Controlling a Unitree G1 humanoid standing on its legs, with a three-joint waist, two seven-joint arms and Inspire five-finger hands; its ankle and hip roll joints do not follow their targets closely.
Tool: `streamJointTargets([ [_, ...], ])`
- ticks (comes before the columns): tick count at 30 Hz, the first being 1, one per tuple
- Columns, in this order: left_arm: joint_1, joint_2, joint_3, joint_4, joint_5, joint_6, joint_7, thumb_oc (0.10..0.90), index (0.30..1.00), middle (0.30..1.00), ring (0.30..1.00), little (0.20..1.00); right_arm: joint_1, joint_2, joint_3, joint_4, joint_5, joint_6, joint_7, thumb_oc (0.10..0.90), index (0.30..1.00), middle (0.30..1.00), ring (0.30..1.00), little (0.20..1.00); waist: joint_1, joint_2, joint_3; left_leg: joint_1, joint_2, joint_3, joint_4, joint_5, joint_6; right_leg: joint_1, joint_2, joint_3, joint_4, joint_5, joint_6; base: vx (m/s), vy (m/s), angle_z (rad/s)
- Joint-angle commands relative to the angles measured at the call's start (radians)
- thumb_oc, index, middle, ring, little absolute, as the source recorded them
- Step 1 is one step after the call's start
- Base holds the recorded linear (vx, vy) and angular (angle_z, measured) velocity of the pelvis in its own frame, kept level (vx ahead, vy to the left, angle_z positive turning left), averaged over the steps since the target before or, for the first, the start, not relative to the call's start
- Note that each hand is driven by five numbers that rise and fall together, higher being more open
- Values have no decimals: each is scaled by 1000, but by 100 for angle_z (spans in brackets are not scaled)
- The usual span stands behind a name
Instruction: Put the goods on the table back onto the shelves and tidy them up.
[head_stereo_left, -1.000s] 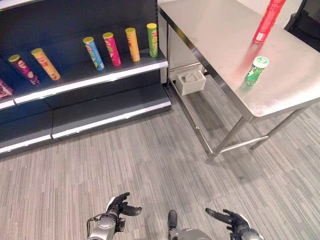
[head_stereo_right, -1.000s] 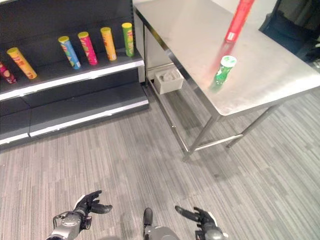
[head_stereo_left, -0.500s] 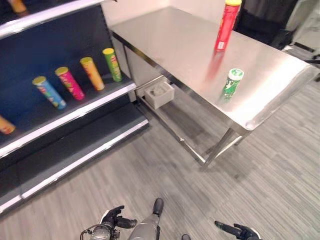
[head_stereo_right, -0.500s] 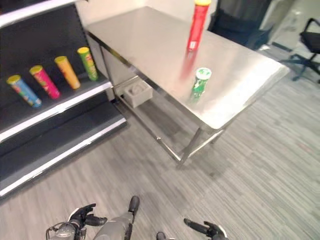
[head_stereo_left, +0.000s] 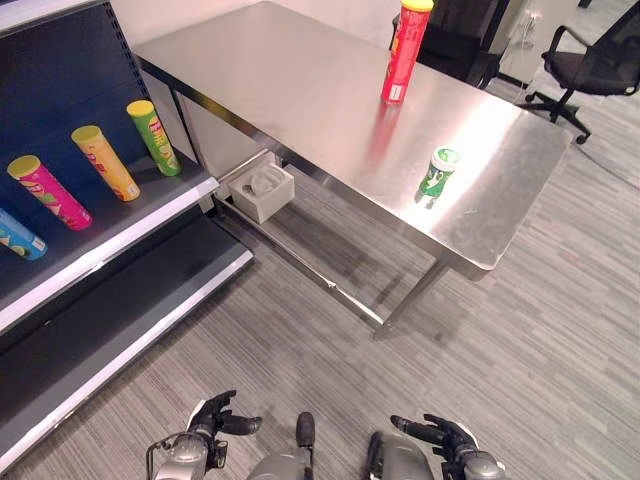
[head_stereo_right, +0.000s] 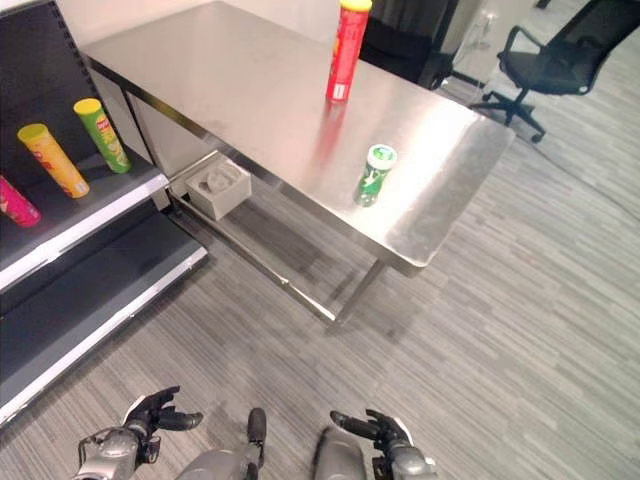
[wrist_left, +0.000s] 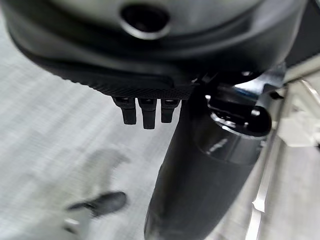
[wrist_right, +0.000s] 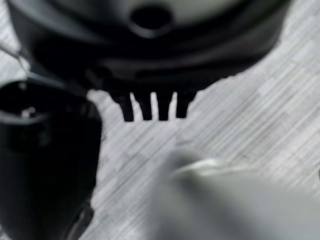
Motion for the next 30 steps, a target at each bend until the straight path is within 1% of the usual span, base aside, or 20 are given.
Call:
streamJointTargets([
  [1, -54, 10, 8, -9, -9, -40, 18, 800, 900, 900, 900, 900, -6, -90, -6, -7, -3, -18, -28, 800, 900, 900, 900, 900, -28, -6, 2, 1, 55, -105, 80, -145, -117, 122, 40, 47, -208, 138, 20, 91, -130, -16],
  [2, -54, 8, 7, -7, -5, -40, 18, 800, 900, 900, 900, 900, 0, -84, -10, 0, -2, -13, -27, 800, 900, 900, 900, 900, -27, -16, -1, 0, 50, -102, 79, -147, -122, 130, 40, 48, -224, 152, 22, 57, -117, -6],
  [5, -57, -1, 3, -17, -12, -45, 22, 800, 900, 900, 900, 900, 11, -89, -17, 2, 5, -16, -33, 800, 900, 900, 900, 900, -31, -29, -7, -6, 62, -104, 82, -144, -135, 152, 50, 46, -261, 179, 24, 69, -145, 27],
  [9, -63, -6, -5, -15, -14, -41, 25, 800, 900, 900, 900, 900, 18, -95, -33, 5, 13, -15, -47, 800, 900, 900, 900, 900, -43, -36, -13, -8, 86, -113, 93, -150, -153, 177, 67, 30, -277, 167, 13, 52, -132, 11],
  [12, -58, -9, -5, -29, -17, -39, 30, 800, 900, 900, 900, 900, 29, -108, -87, -20, 42, -20, -77, 800, 900, 900, 900, 900, -58, -37, -21, 5, 102, -109, 86, -150, -164, 191, 80, 33, -284, 155, 8, 65, -78, 1],
  [14, -36, -2, 10, -76, -16, -39, 34, 800, 900, 900, 900, 900, 59, -137, -168, -117, 77, -30, -102, 800, 900, 900, 900, 900, -69, -34, -30, 26, 112, -102, 71, -149, -168, 207, 87, 37, -290, 147, 7, 80, -39, -12],
  [15, -35, -2, 10, -76, -16, -39, 35, 800, 900, 900, 900, 900, 59, -137, -168, -118, 77, -30, -102, 800, 900, 900, 900, 900, -69, -34, -30, 26, 112, -102, 71, -149, -168, 208, 87, 37, -290, 147, 7, 107, -19, -7],
  [16, -5, 1, 28, -110, -11, -38, 28, 800, 900, 900, 900, 900, 103, -181, -255, -264, 92, -47, -125, 800, 900, 900, 900, 900, -79, -29, -42, 52, 119, -95, 52, -149, -172, 221, 93, 38, -296, 141, 7, 115, -4, -6],
  [18, 16, -10, 45, -115, -1, -39, 23, 800, 900, 900, 900, 900, 128, -222, -320, -389, 102, -76, -141, 800, 900, 900, 900, 900, -87, -26, -55, 76, 124, -88, 32, -151, -175, 234, 97, 39, -300, 134, 9, 122, 4, -7],
  [20, 34, -23, 56, -108, 11, -41, 16, 800, 900, 900, 900, 900, 139, -288, -383, -517, 87, -103, -154, 800, 900, 900, 900, 900, -91, -20, -64, 99, 127, -81, 15, -152, -177, 248, 100, 41, -305, 127, 9, 80, 14, -4],
  [24, 65, -36, 61, -75, 47, -36, -3, 800, 900, 900, 900, 900, 127, -408, -476, -798, 75, -159, -140, 800, 900, 900, 900, 900, -89, -14, -81, 124, 131, -74, 4, -161, -180, 264, 103, 46, -307, 115, 9, 51, 10, -4],
  [25, 65, -38, 60, -74, 48, -36, -3, 800, 900, 900, 900, 900, 130, -408, -478, -802, 75, -157, -140, 800, 900, 900, 900, 900, -88, -12, -80, 125, 132, -74, 4, -162, -180, 266, 104, 47, -307, 114, 9, 42, 11, 0],
  [26, 84, -36, 58, -61, 62, -35, -14, 800, 900, 900, 900, 900, 97, -457, -513, -905, 80, -186, -138, 800, 900, 900, 900, 900, -83, -12, -89, 131, 132, -72, 4, -166, -181, 271, 103, 46, -307, 111, 10, 0, 0, 0],
  [28, 84, -37, 58, -61, 62, -35, -14, 800, 900, 900, 900, 900, 99, -457, -515, -908, 80, -185, -138, 800, 900, 900, 900, 900, -82, -10, -88, 132, 133, -72, 4, -167, -181, 272, 103, 46, -307, 110, 10, 17, 4, 1],
  [29, 106, -38, 51, -47, 81, -35, -20, 800, 900, 900, 900, 900, 42, -488, -523, -962, 105, -210, -144, 800, 900, 900, 900, 900, -69, -8, -99, 138, 134, -73, 4, -171, -182, 281, 102, 43, -307, 104, 10, 40, 8, 7],
  [30, 112, -35, 47, -44, 82, -35, -21, 800, 900, 900, 900, 900, 19, -501, -512, -959, 112, -214, -146, 800, 900, 900, 900, 900, -62, -8, -101, 139, 134, -75, 4, -172, -183, 284, 102, 40, -307, 103, 10, 46, 6, 4],
])
